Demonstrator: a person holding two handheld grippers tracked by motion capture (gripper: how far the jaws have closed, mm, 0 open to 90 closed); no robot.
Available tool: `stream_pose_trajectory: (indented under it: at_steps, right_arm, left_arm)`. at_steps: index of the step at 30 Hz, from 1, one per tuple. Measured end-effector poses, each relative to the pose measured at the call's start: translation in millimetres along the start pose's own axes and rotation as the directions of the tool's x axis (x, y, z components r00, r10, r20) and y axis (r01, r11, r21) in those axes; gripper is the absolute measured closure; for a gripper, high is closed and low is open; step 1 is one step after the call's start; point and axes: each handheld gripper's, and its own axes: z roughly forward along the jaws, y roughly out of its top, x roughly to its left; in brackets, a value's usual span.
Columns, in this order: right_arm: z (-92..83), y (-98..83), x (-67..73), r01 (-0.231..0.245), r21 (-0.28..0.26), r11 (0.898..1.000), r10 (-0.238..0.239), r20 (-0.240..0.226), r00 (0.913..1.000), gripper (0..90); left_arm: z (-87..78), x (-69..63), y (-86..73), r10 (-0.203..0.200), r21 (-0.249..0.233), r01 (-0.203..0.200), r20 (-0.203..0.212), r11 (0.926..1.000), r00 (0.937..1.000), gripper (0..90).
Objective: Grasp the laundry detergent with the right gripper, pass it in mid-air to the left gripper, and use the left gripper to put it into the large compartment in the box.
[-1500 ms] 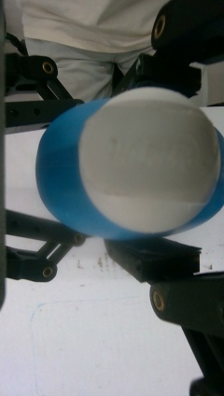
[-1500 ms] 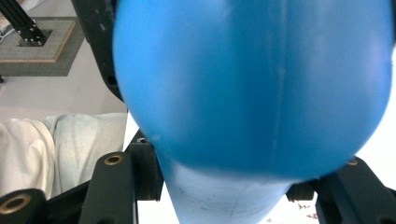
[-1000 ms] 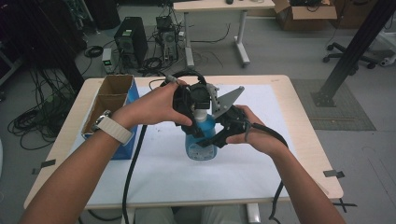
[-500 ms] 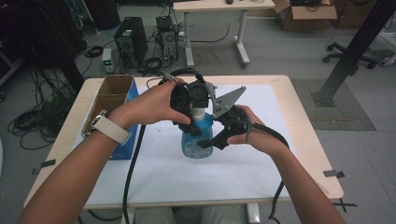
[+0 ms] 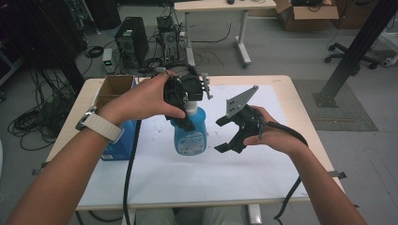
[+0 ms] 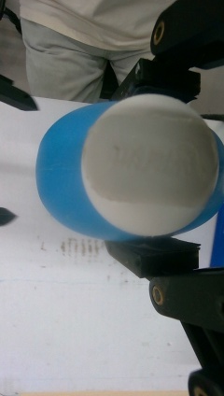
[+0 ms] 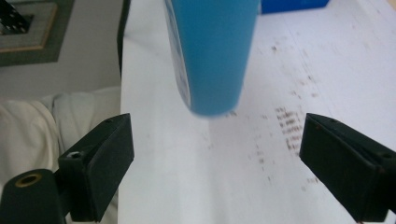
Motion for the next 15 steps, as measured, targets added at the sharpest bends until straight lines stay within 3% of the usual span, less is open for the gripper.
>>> stream_pose_trajectory:
  at_steps: [8,15]
  right_arm:
    - [-18.6,-6.4,5.3,-0.012,0.097,0.995,0.008,0.034,0.9994,6.0]
    - [-26.8,-10.4,14.4,-0.012,0.164,0.986,0.007,0.031,0.9995,4.0]
  left_arm:
    - [-24.5,2.9,-9.6,-0.075,0.007,0.075,-0.029,0.9971,0.9968,37.9]
    - [-43.9,1.8,-14.9,-0.131,0.022,0.132,-0.054,0.991,0.9899,37.9]
